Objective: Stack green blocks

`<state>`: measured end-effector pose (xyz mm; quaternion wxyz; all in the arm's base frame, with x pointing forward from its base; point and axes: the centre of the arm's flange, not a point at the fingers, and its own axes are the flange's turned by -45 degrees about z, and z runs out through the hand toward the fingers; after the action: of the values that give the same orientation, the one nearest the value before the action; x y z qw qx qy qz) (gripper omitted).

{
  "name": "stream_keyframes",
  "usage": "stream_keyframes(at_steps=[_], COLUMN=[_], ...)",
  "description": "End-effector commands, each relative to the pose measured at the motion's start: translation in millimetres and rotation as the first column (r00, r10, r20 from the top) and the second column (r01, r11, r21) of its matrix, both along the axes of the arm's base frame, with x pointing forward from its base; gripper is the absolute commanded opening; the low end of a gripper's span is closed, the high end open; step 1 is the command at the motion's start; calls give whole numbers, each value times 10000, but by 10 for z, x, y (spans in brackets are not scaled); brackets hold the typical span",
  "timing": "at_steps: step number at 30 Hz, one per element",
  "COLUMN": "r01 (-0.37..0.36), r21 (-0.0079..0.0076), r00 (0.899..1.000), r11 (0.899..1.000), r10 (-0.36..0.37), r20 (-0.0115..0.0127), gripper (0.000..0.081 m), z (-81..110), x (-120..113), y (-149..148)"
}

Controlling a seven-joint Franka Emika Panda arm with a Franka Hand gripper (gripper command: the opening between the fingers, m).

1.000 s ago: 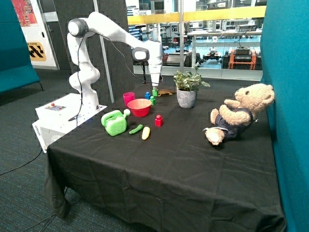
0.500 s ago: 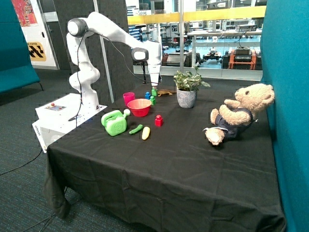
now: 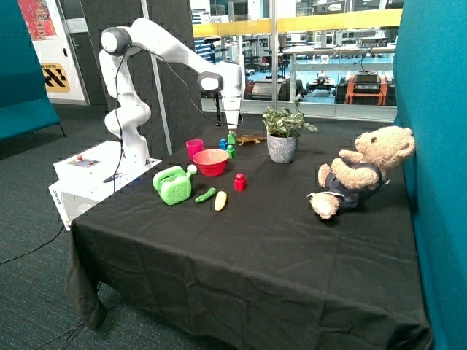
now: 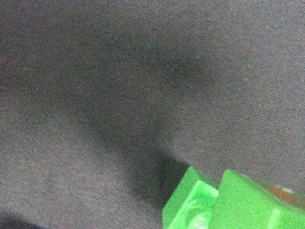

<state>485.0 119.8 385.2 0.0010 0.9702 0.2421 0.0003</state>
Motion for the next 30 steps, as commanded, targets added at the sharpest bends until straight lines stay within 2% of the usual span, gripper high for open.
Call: stream_keyframes(at_steps=[1, 14, 30], r01=[-151, -95, -13], r21=[18, 18, 18], r00=[9999, 10000, 10000], r11=[9999, 10000, 10000], r10=[151, 95, 13], r20=[-11, -11, -11], gripper=[0, 0, 0], z=[-29, -103, -61], x=[-56, -141, -155], y=[106, 78, -44])
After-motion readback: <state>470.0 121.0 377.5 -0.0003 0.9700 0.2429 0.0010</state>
